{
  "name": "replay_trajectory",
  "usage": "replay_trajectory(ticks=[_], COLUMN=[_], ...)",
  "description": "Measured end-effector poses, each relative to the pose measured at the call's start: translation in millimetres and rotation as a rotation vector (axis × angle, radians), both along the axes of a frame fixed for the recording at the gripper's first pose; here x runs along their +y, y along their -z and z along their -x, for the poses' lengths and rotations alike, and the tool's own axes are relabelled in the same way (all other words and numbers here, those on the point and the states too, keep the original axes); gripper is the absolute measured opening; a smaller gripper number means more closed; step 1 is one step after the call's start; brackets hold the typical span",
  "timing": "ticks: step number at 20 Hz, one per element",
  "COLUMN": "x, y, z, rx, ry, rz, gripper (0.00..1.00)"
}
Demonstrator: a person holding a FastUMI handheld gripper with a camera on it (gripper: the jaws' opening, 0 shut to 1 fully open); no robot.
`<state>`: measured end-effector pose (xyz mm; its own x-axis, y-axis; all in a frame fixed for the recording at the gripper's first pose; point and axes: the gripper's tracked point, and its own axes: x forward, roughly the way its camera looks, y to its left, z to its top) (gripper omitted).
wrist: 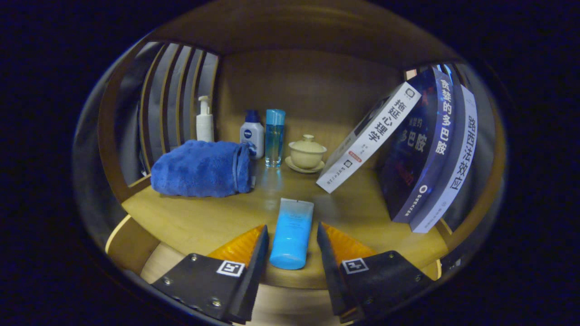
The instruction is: Pull open the drawer, take out the items inside it, and place them on the countertop above the cabinet.
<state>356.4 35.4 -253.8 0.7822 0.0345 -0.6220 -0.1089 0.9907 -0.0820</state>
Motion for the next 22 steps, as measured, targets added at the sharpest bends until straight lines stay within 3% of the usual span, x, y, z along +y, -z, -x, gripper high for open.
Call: replay_trajectory(ticks=[3, 4, 5, 17, 22], x=[-1, -6, -7, 48, 50], y=[-8, -9, -13, -84, -67], z=[7, 11, 15, 154, 185], rx=[0.011, 0.012, 0.009, 0.054, 0.134], ry=[0.000, 0.015, 0.009, -0.235, -0.282], rz=[0.005, 0.012, 0.010, -0.112, -0.063], gripper=[0.39, 0.39, 0.31, 0.31, 0.31])
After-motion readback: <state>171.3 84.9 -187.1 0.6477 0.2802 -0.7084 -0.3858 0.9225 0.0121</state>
